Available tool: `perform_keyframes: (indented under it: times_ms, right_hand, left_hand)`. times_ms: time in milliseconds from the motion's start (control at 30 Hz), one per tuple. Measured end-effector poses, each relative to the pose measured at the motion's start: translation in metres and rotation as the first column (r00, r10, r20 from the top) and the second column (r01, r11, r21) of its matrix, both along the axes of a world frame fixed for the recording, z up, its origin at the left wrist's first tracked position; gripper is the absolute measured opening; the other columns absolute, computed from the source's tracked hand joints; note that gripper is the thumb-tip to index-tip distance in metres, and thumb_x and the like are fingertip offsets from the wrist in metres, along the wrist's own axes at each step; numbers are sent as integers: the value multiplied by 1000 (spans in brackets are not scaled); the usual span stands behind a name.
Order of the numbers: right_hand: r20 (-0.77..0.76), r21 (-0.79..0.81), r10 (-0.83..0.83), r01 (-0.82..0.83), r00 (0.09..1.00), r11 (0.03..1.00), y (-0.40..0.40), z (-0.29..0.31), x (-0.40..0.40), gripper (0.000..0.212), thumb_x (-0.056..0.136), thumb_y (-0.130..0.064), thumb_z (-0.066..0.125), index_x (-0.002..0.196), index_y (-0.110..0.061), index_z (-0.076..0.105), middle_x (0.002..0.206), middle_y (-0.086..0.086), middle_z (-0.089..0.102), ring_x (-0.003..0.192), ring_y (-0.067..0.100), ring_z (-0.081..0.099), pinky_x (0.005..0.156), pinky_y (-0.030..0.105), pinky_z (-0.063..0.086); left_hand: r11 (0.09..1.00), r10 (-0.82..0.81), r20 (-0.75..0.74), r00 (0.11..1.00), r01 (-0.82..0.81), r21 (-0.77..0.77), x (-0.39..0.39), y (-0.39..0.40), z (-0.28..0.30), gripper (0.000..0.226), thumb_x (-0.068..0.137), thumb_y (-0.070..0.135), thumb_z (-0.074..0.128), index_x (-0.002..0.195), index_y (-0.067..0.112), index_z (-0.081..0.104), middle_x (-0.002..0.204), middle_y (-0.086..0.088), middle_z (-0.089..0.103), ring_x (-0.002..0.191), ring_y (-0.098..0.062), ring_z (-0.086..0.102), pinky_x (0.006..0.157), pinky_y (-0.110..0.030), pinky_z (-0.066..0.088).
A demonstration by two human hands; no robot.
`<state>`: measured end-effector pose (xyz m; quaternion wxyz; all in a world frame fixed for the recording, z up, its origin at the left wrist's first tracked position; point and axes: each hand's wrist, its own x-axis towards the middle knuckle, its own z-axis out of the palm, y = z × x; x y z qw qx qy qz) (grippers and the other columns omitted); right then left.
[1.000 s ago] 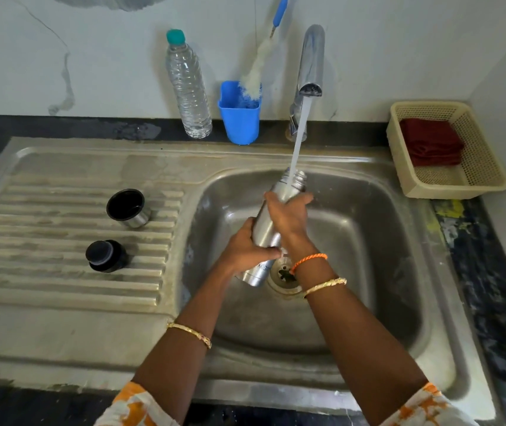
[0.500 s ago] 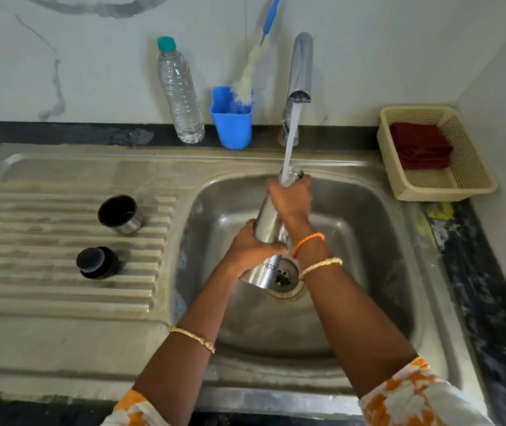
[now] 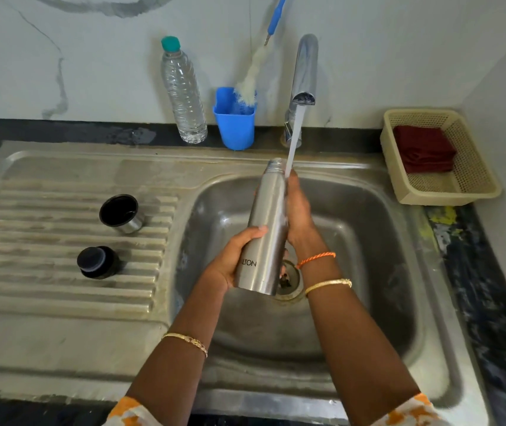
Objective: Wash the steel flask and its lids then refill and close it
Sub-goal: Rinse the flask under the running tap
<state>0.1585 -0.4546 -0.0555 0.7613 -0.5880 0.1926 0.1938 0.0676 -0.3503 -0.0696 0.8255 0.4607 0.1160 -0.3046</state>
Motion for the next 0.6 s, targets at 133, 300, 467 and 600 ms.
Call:
perform_keyframes:
  times_ms: [133, 300, 467, 600]
  right_hand:
    - [355, -544, 216, 13, 910, 839, 16, 1, -36, 65, 95, -49, 40, 140, -4, 30, 143, 17, 39, 130, 29, 42, 108, 46, 36]
    - [331, -557, 307, -78, 892, 827, 6, 13, -10, 69, 92, -63, 28, 134, -9, 44, 142, 20, 40, 126, 32, 45, 105, 48, 40]
    - [389, -638, 270, 46, 881, 769, 3, 32, 20, 54, 101, -40, 28, 148, -12, 26, 145, 16, 38, 132, 30, 39, 109, 36, 32]
    - [494, -852, 641, 179, 588, 492, 8, 14, -39, 57, 96, -30, 22, 147, -5, 26, 153, 20, 25, 146, 29, 8, 117, 41, 9]
  left_hand:
    - [979, 142, 37, 989, -146, 144, 11, -6, 7, 46, 85, 55, 48, 97, 16, 68, 81, -6, 74, 70, -17, 71, 64, -30, 58]
    - [950, 97, 99, 990, -122, 286, 17, -7, 19, 49, 87, 60, 45, 101, 18, 65, 87, -7, 74, 77, -18, 71, 76, -35, 57]
    - [937, 109, 90, 990, -132, 324, 15, -13, 23, 61, 87, 69, 36, 105, 18, 64, 89, -6, 75, 82, -19, 71, 82, -37, 57]
    - [955, 197, 123, 973, -219, 200, 17, -16, 20, 50, 102, 50, 19, 105, 24, 61, 86, 4, 75, 81, -6, 71, 68, -21, 56]
